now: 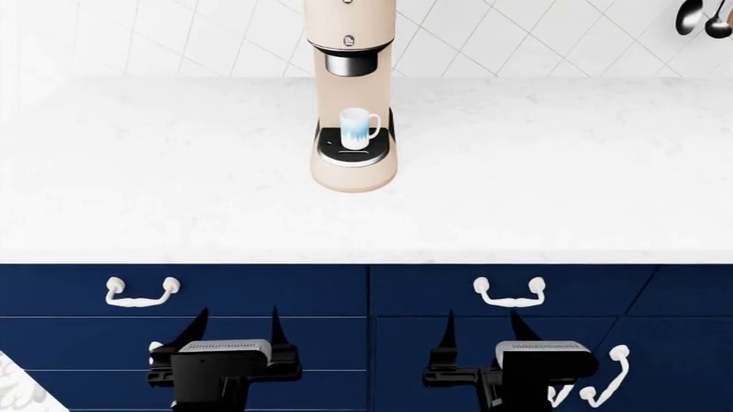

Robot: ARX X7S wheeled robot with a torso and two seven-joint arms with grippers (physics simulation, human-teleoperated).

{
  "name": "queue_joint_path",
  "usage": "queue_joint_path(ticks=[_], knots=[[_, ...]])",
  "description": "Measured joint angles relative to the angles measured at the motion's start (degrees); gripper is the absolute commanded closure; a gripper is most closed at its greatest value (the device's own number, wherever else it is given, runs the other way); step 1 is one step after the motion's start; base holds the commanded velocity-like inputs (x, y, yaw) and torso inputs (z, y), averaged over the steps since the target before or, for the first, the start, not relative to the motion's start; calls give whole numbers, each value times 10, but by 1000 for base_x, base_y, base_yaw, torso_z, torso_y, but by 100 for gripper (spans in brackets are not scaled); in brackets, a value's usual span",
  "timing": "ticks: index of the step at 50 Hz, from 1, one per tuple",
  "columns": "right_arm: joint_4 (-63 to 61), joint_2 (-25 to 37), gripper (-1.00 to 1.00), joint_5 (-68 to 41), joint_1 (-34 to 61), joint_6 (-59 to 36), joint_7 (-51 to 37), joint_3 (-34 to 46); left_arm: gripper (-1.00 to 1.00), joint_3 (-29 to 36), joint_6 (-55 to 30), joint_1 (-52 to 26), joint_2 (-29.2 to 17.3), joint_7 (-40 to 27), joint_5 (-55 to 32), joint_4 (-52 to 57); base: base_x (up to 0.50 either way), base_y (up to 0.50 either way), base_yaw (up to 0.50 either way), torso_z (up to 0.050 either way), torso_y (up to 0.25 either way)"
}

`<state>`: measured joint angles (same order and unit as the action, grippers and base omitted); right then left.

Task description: Press the button on the coffee machine to serve coffee.

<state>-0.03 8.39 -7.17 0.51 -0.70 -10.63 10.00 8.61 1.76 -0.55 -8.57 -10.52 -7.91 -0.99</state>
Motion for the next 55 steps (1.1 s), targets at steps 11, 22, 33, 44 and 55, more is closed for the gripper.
queue_joint_path(ticks=[11,22,33,44,55], knots=[[-9,3,-100,-8,1,-4,-7,0,-100,3,-23,-2,-1,-10,-8,18,0,0,0,0,0],[-133,23,-100,-22,8,-110,-29,-4,-100,2,-156,-13,-19,-26,-48,138,0,0,0,0,0],[-301,61,-100,-66,62,-297,-47,-36,-100,-19,-340,-72,-45,-49,-114,290,0,0,0,0,0],[-401,98,-100,-141,166,-493,-50,-95,-100,-57,-509,-179,-72,-70,-183,369,0,0,0,0,0],[-434,117,-100,-169,210,-562,-51,-124,-100,-70,-561,-227,-99,-71,-200,378,106,110,0,0,0]])
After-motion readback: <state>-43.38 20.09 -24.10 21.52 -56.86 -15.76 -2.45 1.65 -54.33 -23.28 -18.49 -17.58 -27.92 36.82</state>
